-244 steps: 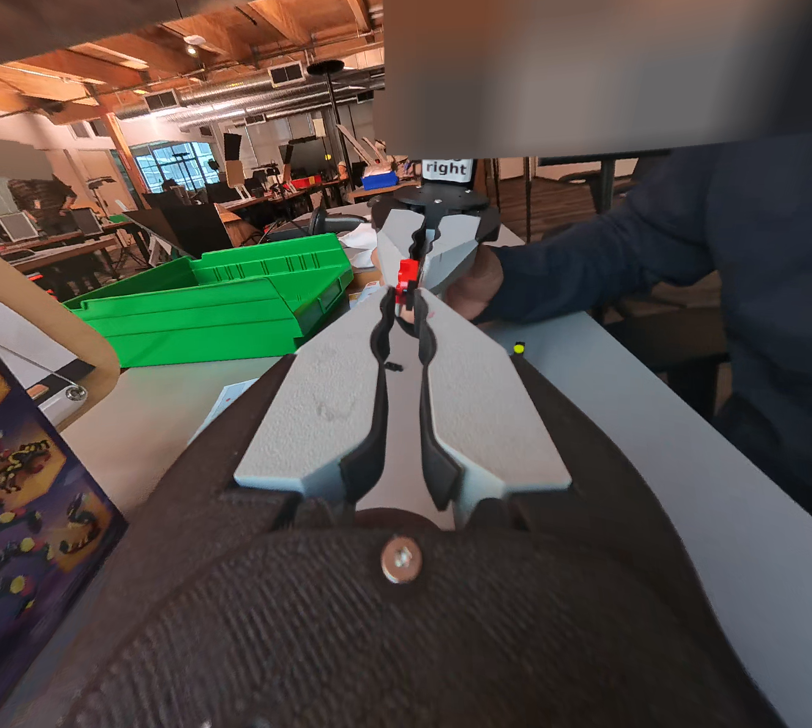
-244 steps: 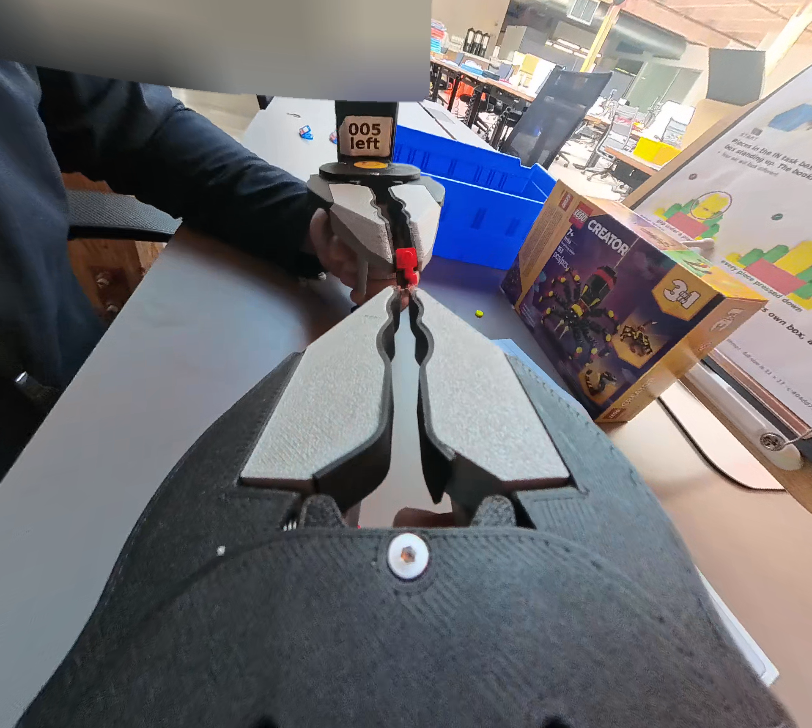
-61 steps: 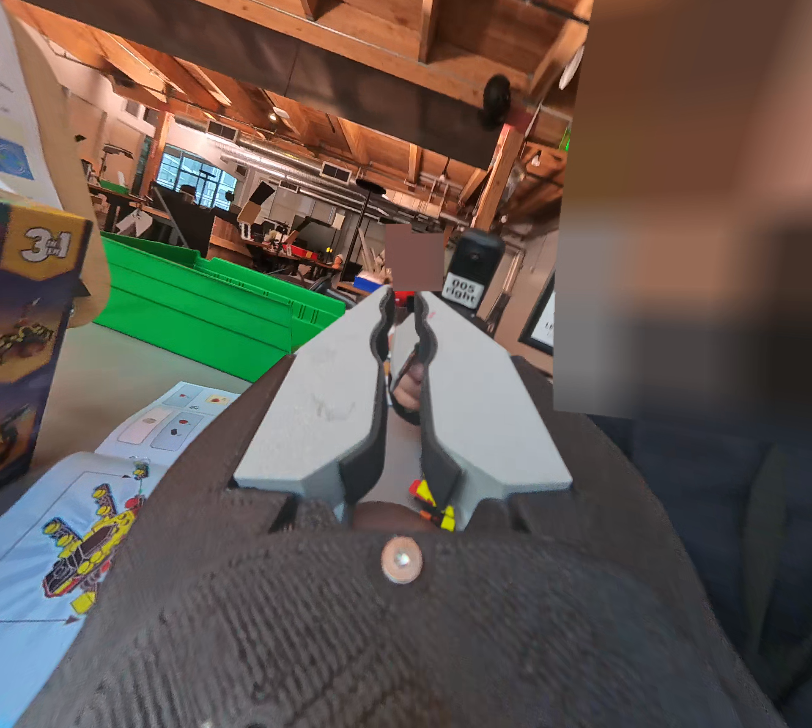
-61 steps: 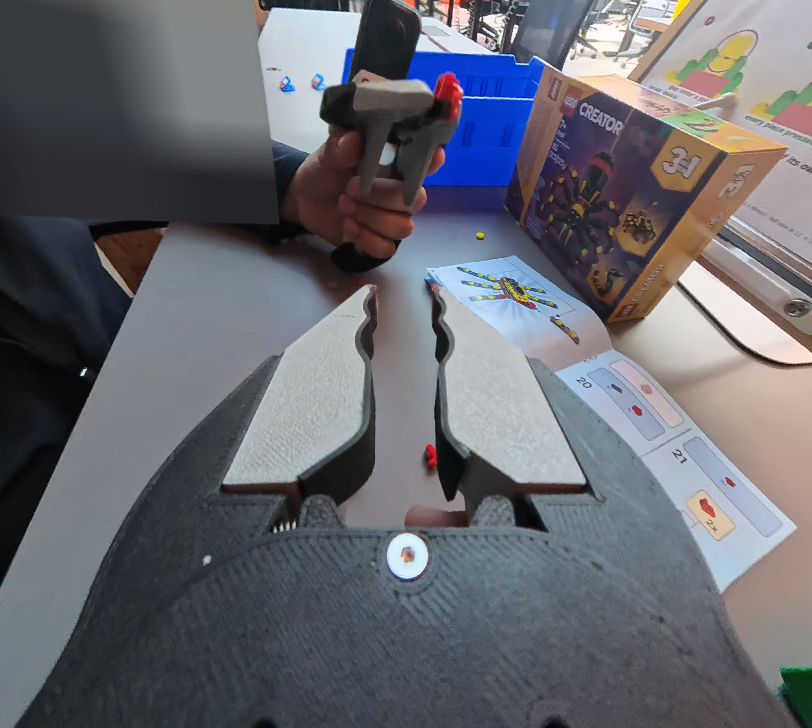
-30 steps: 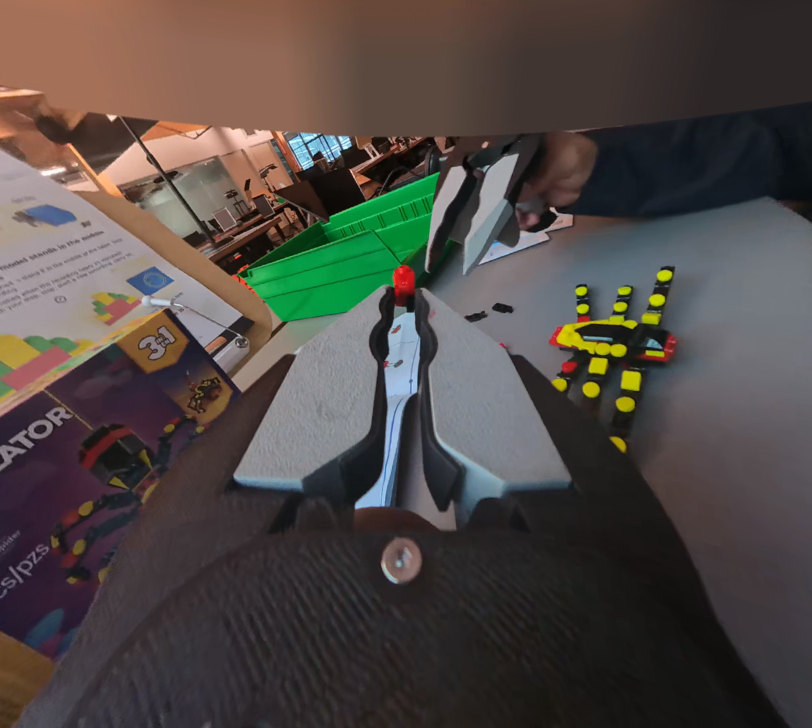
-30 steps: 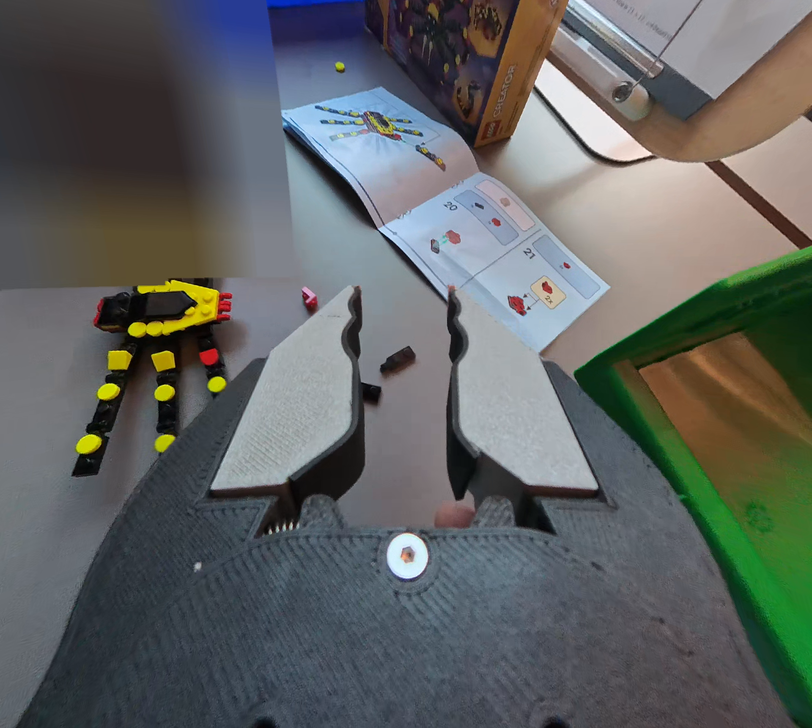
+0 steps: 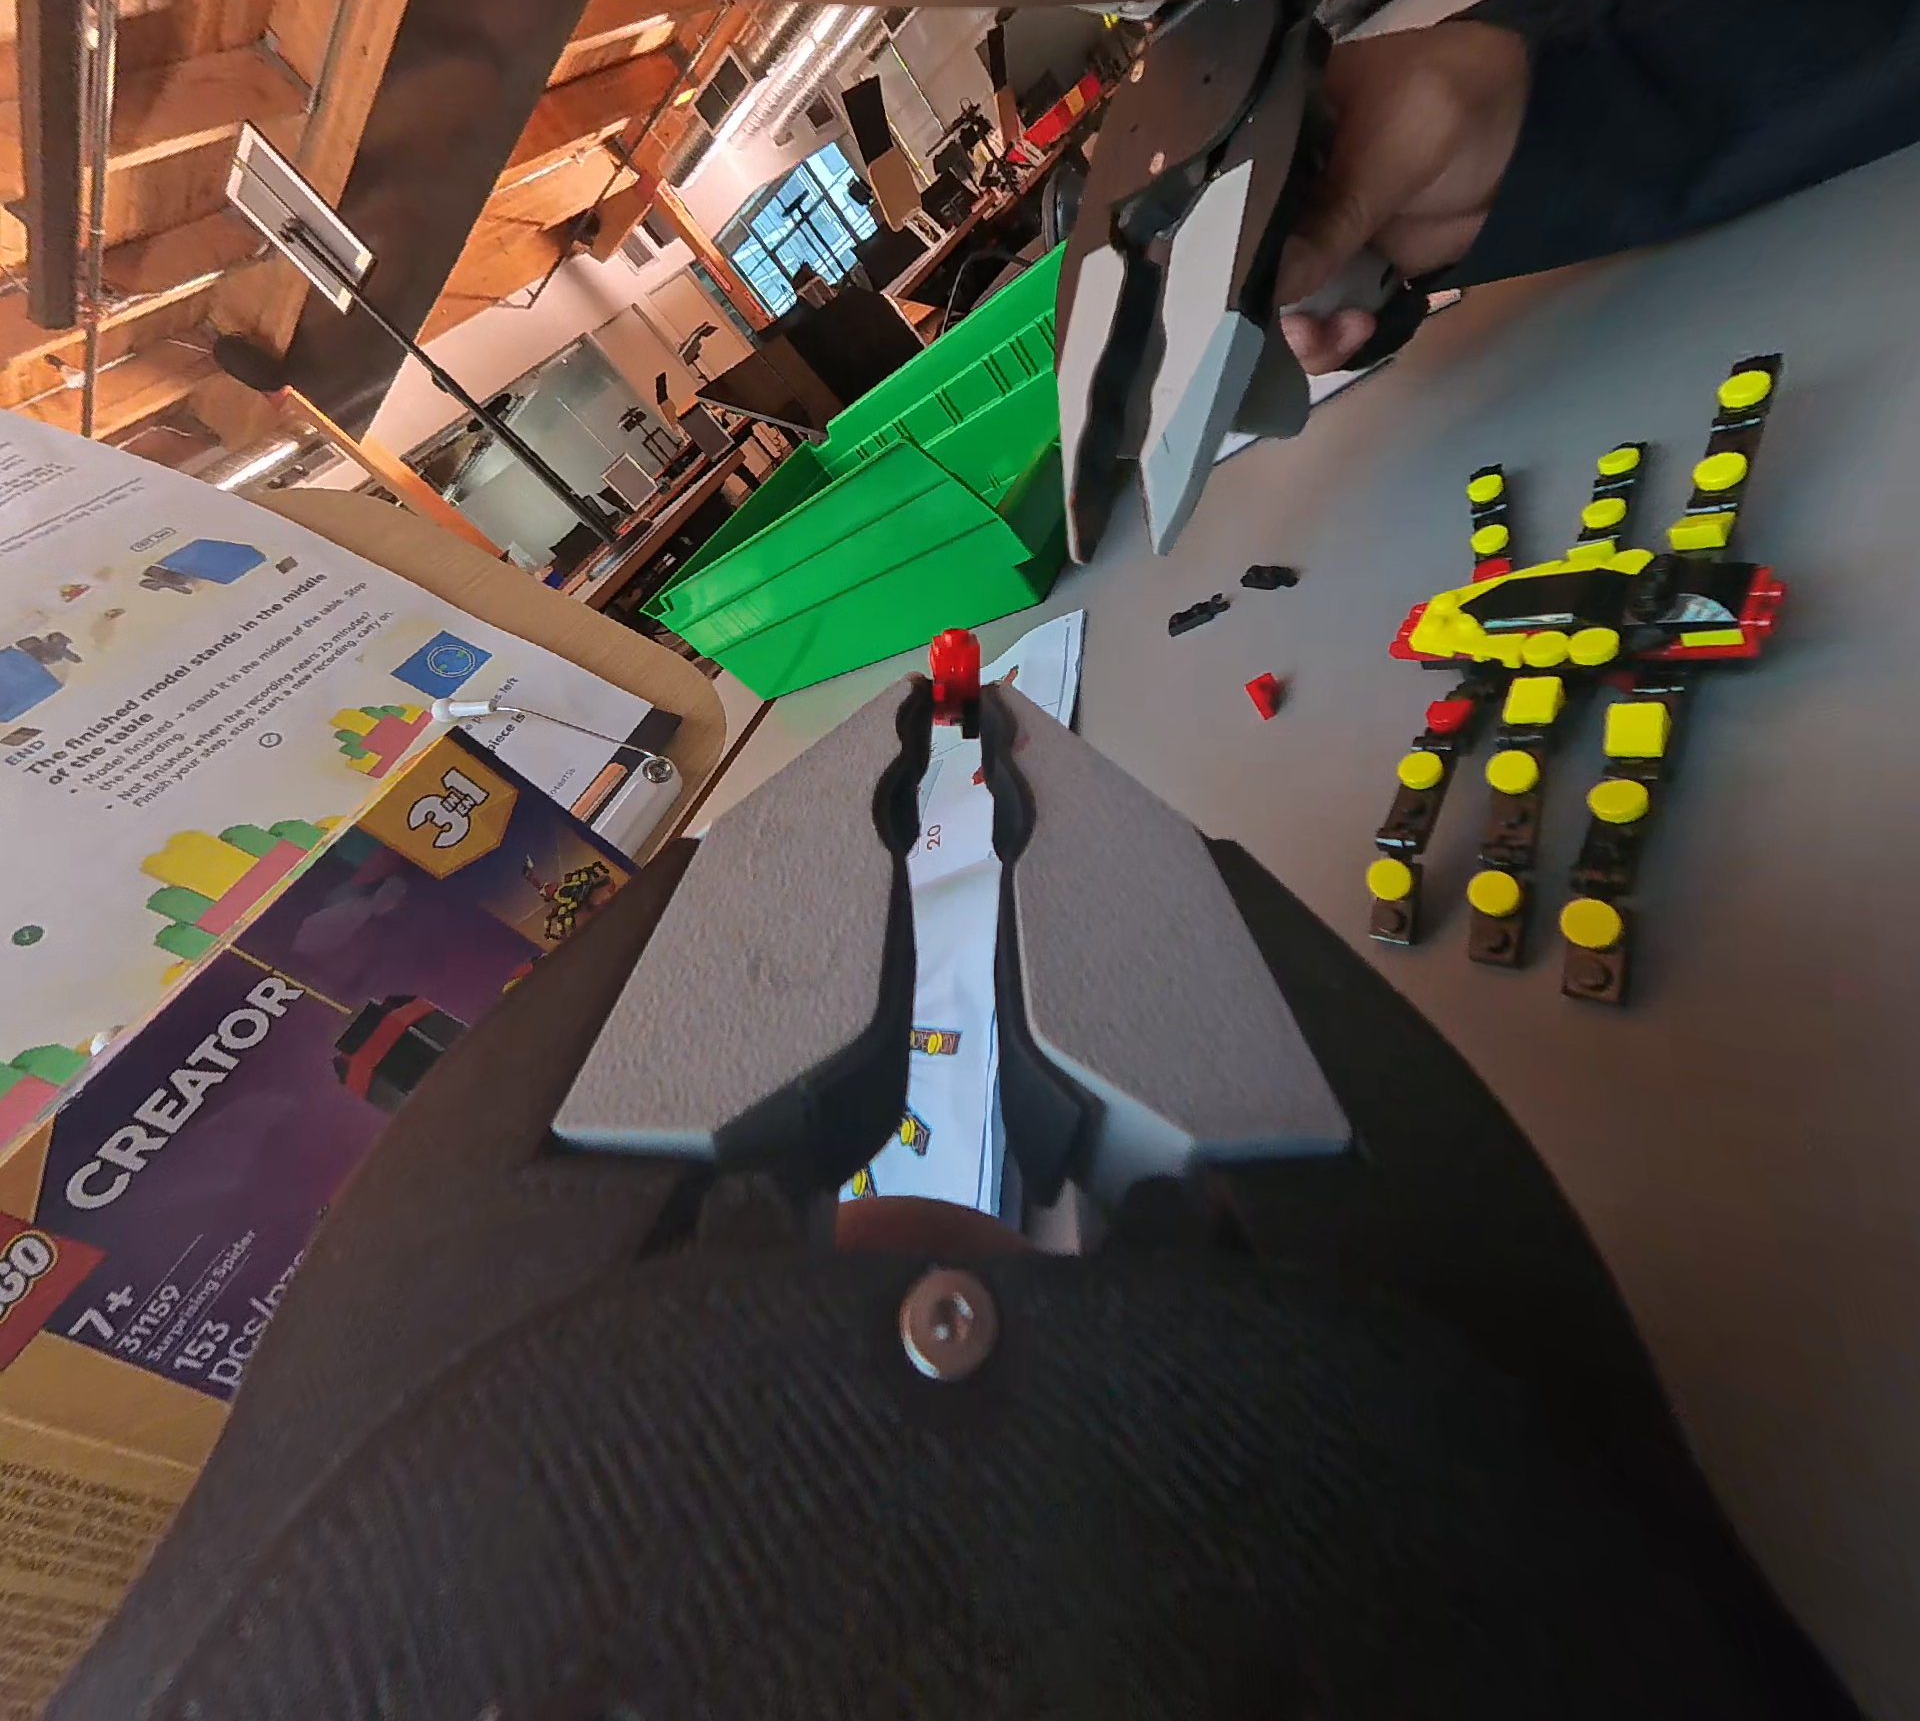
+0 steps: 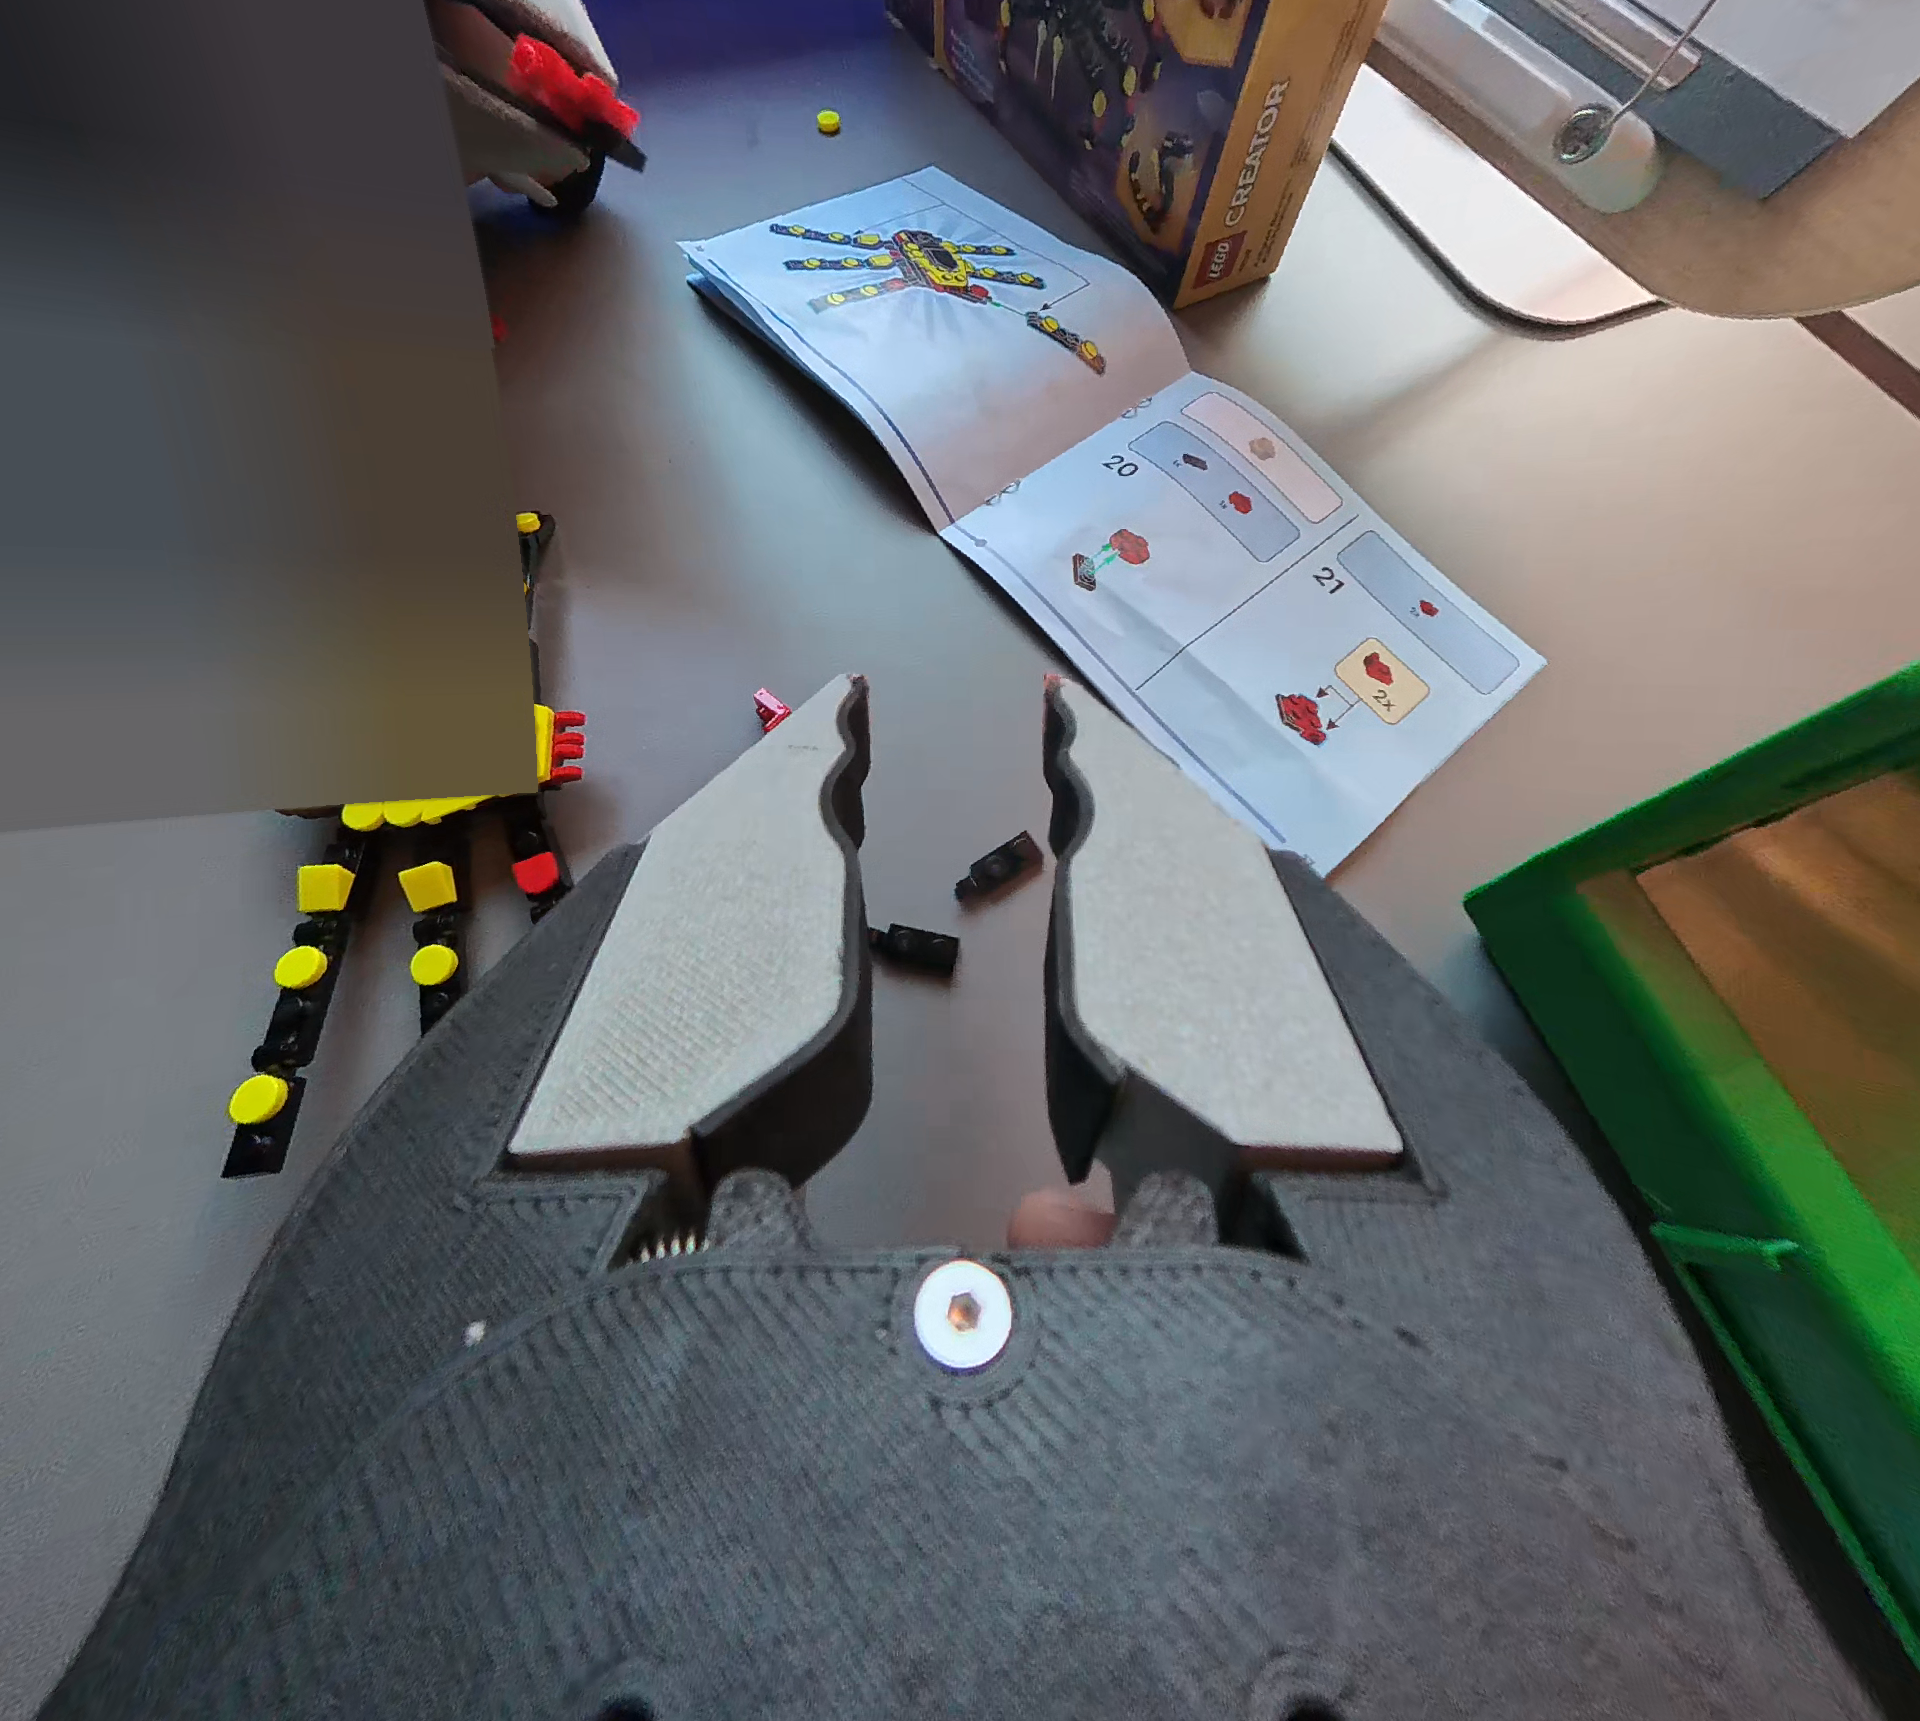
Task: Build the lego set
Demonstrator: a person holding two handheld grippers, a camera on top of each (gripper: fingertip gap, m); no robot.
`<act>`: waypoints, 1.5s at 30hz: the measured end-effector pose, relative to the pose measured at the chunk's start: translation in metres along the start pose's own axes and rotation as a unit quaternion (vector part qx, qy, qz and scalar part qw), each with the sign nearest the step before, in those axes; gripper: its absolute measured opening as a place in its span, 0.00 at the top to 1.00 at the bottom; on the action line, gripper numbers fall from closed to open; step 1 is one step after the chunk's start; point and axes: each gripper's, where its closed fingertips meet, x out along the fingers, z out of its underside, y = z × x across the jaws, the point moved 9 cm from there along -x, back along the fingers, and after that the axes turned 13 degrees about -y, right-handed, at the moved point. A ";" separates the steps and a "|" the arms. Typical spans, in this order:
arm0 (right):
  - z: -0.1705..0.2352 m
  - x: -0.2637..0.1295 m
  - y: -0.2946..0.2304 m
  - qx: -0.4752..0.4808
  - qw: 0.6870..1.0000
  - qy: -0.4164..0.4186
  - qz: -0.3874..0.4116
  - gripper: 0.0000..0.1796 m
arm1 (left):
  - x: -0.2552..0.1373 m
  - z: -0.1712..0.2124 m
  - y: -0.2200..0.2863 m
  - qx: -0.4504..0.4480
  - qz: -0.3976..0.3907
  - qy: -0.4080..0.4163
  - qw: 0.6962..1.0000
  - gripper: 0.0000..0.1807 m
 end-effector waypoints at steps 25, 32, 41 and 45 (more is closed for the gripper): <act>-0.008 0.018 -0.014 -0.030 0.998 0.042 -0.043 0.84 | 0.017 0.016 0.002 0.048 -0.021 -0.157 0.986 0.97; -0.042 0.027 -0.034 -0.058 0.994 0.093 -0.028 0.86 | 0.018 0.009 0.011 0.047 0.009 -0.185 0.982 0.97; -0.061 0.046 -0.048 -0.016 0.991 0.103 -0.086 0.86 | 0.012 -0.008 0.020 0.068 0.006 -0.166 0.984 0.97; -0.058 0.052 -0.047 -0.006 0.990 0.086 -0.111 0.91 | 0.011 -0.010 0.022 0.080 -0.005 -0.169 0.982 0.97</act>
